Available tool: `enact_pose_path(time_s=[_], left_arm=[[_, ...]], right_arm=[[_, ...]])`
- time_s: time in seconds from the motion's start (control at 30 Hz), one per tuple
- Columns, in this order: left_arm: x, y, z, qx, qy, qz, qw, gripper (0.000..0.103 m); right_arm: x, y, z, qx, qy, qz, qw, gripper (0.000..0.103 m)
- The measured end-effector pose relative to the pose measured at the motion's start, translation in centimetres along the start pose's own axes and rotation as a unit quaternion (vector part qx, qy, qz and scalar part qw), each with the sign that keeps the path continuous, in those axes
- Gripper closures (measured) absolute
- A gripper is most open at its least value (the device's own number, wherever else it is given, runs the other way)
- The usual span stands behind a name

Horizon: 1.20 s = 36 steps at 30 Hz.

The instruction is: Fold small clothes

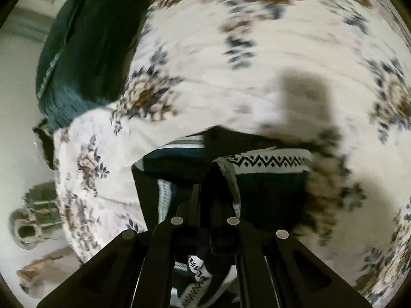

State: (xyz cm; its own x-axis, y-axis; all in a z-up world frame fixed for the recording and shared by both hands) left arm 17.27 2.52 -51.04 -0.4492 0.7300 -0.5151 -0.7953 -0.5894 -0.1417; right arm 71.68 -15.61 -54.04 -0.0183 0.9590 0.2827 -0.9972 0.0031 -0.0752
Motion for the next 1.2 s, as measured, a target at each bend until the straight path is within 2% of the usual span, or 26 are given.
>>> enact_pose_path(time_s=[0.17,0.27,0.33,0.37,0.4,0.47,0.5,0.53,0.57,0.6,0.67,0.73,0.77,0.87,0.9,0.93,0.97,1.0,1.1,1.13,1.17,1.2], left_arm=[[5.2,-2.0,-0.1,-0.001,0.011,0.033,0.9994,0.098],[7.6,-2.2,-1.3,0.025,0.024,0.05,0.9981,0.094],[9.3,-2.2,-2.0,0.048,0.011,0.06,0.997,0.095],[9.9,-2.2,-2.0,0.055,0.012,0.063,0.9964,0.091],[10.5,-2.3,-1.9,0.059,0.01,0.068,0.9959,0.088],[11.1,-2.6,-1.4,0.064,0.032,0.069,0.9951,0.079],[11.1,-2.9,-1.2,0.068,0.034,0.061,0.9953,0.073],[11.0,-3.2,-1.2,0.07,0.034,0.051,0.9957,0.062],[10.6,-3.6,-1.3,0.072,0.039,0.04,0.9959,0.055],[10.1,-4.0,-1.5,0.076,0.043,0.026,0.9958,0.052],[9.2,-4.6,-2.3,0.082,0.04,0.004,0.9958,0.05],[8.2,-5.1,-3.6,0.091,0.028,-0.021,0.9952,0.05],[7.9,-5.2,-4.3,0.095,0.024,-0.031,0.9947,0.05],[7.0,-4.5,-6.0,0.105,0.009,-0.063,0.9924,0.053],[6.8,-4.3,-6.4,0.109,0.011,-0.071,0.9914,0.059],[6.7,-4.1,-6.7,0.113,0.01,-0.074,0.9908,0.083],[6.7,-3.9,-6.9,0.117,0.01,-0.073,0.9904,0.087],[6.8,-3.9,-6.8,0.111,0.01,-0.071,0.9912,0.087],[6.6,-3.7,-6.2,0.103,-0.001,-0.09,0.9907,0.089],[6.4,-3.6,-5.9,0.102,-0.004,-0.095,0.9902,0.089],[6.1,-3.5,-5.8,0.103,-0.007,-0.099,0.9897,0.09],[5.8,-3.4,-5.5,0.105,-0.01,-0.102,0.9892,0.09]], right_arm=[[9.1,-0.6,-7.8,0.018,0.067,0.031,0.997,0.098],[11.6,-0.4,-11.0,0.026,0.083,0.037,0.995,0.098],[12.5,0.0,-12.8,0.047,0.074,0.026,0.996,0.092],[12.5,0.3,-13.4,0.06,0.062,0.018,0.996,0.083],[12.4,0.8,-13.6,0.07,0.047,0.016,0.996,0.068],[12.0,2.3,-13.0,0.074,0.027,0.023,0.997,0.057],[11.3,3.8,-11.8,0.072,0.015,0.029,0.997,0.056],[11.0,4.8,-11.1,0.071,0.011,0.033,0.997,0.055],[10.5,6.5,-10.1,0.069,0.004,0.041,0.997,0.051],[9.4,8.6,-8.8,0.066,0.0,0.048,0.997,0.045],[7.3,12.8,-7.2,0.067,0.004,0.059,0.996,0.042],[3.6,18.8,-6.5,0.08,0.023,0.058,0.995,0.042],[2.6,20.8,-6.7,0.088,0.028,0.055,0.994,0.042],[-2.3,30.3,-9.0,0.15,0.032,0.013,0.988,0.042],[-3.7,34.0,-10.4,0.18,0.02,-0.006,0.983,0.042],[-4.5,36.5,-11.4,0.196,0.006,-0.022,0.98,0.042],[-5.4,40.0,-12.6,0.216,-0.019,-0.049,0.975,0.042],[-5.7,42.2,-13.4,0.229,-0.038,-0.062,0.971,0.042],[-5.8,46.0,-14.3,0.218,-0.066,-0.073,0.971,0.044],[-5.7,46.6,-14.3,0.207,-0.072,-0.072,0.973,0.052],[-5.5,47.2,-14.2,0.193,-0.071,-0.065,0.976,0.081],[-5.5,47.8,-14.1,0.188,-0.068,-0.06,0.978,0.092]])
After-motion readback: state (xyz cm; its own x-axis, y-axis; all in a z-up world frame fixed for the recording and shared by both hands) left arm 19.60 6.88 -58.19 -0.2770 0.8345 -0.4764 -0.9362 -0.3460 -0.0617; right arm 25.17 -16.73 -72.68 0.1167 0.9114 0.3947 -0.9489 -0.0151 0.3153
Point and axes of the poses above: each gripper's, at about its wrist camera, not at the fingertips, and z roughly against the way its jaws point, x to its left, y to its underside, the point moved 3 cm from there along -z, roughly the way its jaws point, and after that the axes turned 6 degrees about y, right-handed, at the moved point
